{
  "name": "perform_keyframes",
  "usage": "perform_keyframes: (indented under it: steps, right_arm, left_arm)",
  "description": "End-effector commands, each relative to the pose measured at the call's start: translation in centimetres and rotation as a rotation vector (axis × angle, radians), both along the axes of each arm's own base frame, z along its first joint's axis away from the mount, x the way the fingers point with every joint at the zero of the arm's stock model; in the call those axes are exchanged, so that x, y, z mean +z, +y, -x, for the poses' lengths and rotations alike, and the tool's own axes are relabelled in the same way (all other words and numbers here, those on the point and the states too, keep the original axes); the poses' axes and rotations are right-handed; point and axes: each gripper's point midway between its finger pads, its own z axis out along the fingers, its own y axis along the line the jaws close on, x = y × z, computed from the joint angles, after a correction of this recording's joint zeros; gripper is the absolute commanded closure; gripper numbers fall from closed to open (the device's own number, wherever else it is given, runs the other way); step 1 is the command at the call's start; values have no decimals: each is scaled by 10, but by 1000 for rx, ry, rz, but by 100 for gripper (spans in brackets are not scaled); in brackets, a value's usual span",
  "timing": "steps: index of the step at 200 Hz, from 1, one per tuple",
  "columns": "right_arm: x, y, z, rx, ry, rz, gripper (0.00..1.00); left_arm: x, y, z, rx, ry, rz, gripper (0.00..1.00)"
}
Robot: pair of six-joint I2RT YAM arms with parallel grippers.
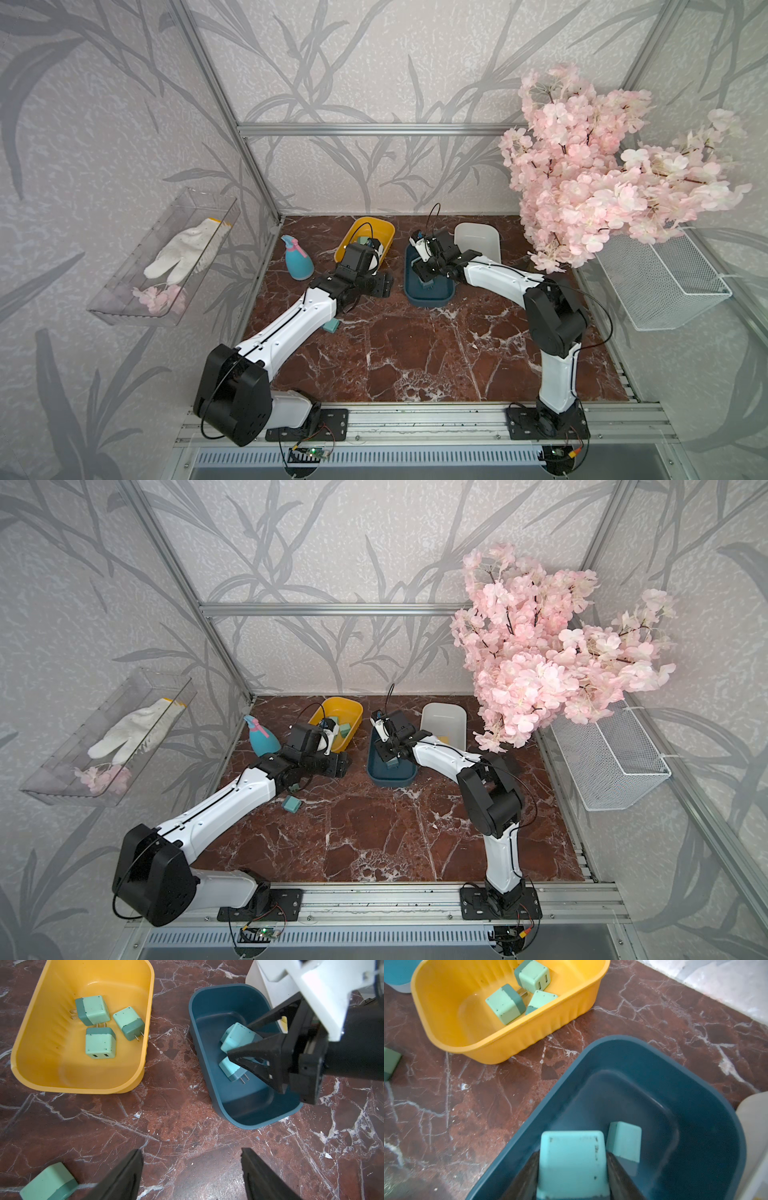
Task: Place the plugs by color into the storage box
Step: Place the plug in the storage box.
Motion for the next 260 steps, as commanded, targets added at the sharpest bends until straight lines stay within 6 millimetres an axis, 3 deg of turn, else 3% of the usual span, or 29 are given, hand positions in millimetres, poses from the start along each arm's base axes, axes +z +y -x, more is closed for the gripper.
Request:
perform_keyframes:
  steps: [1, 80, 112, 146, 194, 260]
  right_arm:
    - [-3, -1, -16, -21, 16, 2, 54]
    - [-20, 12, -33, -7, 44, 18, 46]
    - [-10, 13, -34, -8, 26, 8, 42]
    - [19, 14, -25, 11, 1, -48, 42]
    - [75, 17, 12, 15, 7, -217, 41]
    - [113, -4, 99, 12, 8, -277, 39]
  left_arm:
    - [-3, 5, 0, -5, -22, -37, 22]
    - [-10, 10, -3, 17, -9, -74, 22]
    - [-11, 13, -3, 28, -9, -86, 21]
    - [-8, 20, -8, 71, -17, -107, 21]
    - [11, 14, -11, 76, -41, -49, 21]
    - [36, 27, -11, 186, -51, -25, 22]
